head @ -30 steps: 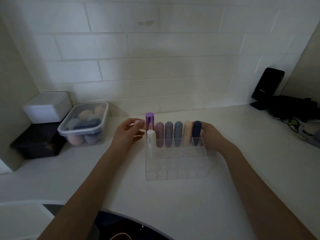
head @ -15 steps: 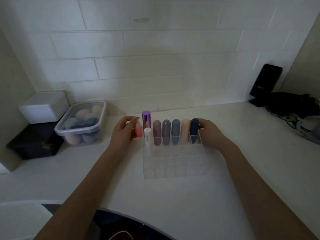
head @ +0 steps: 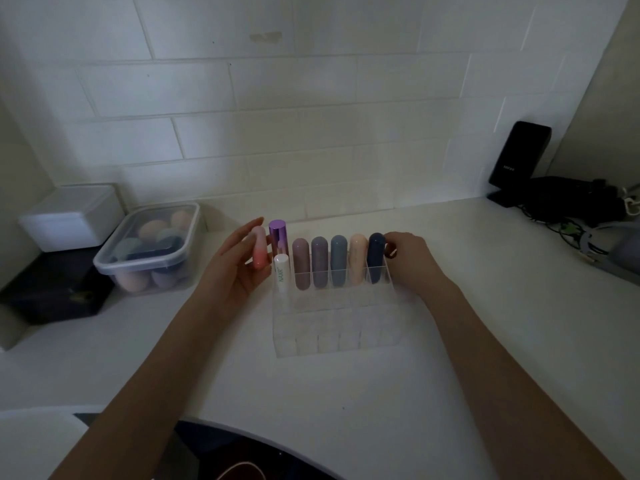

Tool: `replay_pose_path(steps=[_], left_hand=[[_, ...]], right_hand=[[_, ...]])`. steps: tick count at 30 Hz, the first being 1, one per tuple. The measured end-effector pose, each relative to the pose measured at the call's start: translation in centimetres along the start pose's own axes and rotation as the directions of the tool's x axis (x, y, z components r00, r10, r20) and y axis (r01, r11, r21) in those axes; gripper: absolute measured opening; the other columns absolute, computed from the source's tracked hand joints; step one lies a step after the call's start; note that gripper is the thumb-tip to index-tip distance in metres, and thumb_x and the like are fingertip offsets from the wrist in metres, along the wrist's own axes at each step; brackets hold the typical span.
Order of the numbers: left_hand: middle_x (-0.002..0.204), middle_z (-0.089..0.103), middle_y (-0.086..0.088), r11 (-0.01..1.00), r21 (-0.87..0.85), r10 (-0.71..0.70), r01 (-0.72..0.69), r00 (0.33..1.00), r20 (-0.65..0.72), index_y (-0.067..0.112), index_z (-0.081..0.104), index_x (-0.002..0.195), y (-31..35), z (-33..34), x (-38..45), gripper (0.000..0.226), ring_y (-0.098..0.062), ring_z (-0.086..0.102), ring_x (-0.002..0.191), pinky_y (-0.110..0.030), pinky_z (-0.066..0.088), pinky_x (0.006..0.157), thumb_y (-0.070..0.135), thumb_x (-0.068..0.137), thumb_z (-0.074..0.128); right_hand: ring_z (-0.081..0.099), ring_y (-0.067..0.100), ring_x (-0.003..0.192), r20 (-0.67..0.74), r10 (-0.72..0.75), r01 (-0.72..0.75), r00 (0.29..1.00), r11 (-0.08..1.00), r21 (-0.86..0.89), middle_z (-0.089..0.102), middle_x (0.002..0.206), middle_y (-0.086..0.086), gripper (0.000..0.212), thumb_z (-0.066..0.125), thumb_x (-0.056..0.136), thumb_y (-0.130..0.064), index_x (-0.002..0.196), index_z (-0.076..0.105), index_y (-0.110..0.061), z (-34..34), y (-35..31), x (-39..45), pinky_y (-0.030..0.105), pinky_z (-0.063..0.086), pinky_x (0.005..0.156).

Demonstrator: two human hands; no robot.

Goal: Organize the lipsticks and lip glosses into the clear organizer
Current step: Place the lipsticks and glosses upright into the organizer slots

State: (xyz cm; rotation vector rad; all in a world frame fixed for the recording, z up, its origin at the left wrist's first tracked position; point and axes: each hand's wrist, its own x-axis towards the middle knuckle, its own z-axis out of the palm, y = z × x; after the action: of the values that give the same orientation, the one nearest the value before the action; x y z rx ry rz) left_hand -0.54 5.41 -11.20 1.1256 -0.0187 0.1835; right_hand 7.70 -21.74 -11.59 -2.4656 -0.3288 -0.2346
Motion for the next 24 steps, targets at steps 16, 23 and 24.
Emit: replay_pose_path(steps=[16,23,24], left_hand=[[0.081,0.047,0.014,0.500,0.756,0.572,-0.423,0.816,0.079,0.036,0.058,0.087,5.5,5.3,-2.4,0.019,-0.001,0.045,0.071,-0.015,0.039,0.065,0.036,0.087,0.039],[0.100,0.037,0.005,0.151,0.858,0.584,-0.491,0.744,0.324,0.042,0.054,0.097,6.0,8.2,-4.3,0.017,0.010,0.040,0.081,-0.001,0.038,0.065,0.046,0.080,0.055],[0.102,0.036,0.004,0.136,0.860,0.587,-0.491,0.740,0.329,0.039,0.056,0.099,5.8,8.2,-4.5,0.022,0.008,0.039,0.082,0.002,0.036,0.067,0.046,0.078,0.057]], right_hand=[[0.070,0.014,0.073,-0.048,-0.349,0.274,0.936,0.637,0.721,0.073,0.084,0.010,0.031,0.068,0.082,0.000,0.112,0.064,-0.009,-7.2,-11.0,-2.4,0.020,0.056,0.071],[0.069,0.018,0.060,-0.082,-0.358,0.282,0.930,0.552,0.785,0.073,0.070,0.008,0.022,0.065,0.088,-0.008,0.109,0.064,-0.008,-7.8,-12.3,-3.0,0.024,0.056,0.062],[0.069,0.018,0.059,-0.088,-0.345,0.275,0.934,0.542,0.794,0.073,0.069,0.009,0.021,0.065,0.087,-0.008,0.108,0.063,-0.008,-7.8,-12.3,-3.1,0.025,0.057,0.061]])
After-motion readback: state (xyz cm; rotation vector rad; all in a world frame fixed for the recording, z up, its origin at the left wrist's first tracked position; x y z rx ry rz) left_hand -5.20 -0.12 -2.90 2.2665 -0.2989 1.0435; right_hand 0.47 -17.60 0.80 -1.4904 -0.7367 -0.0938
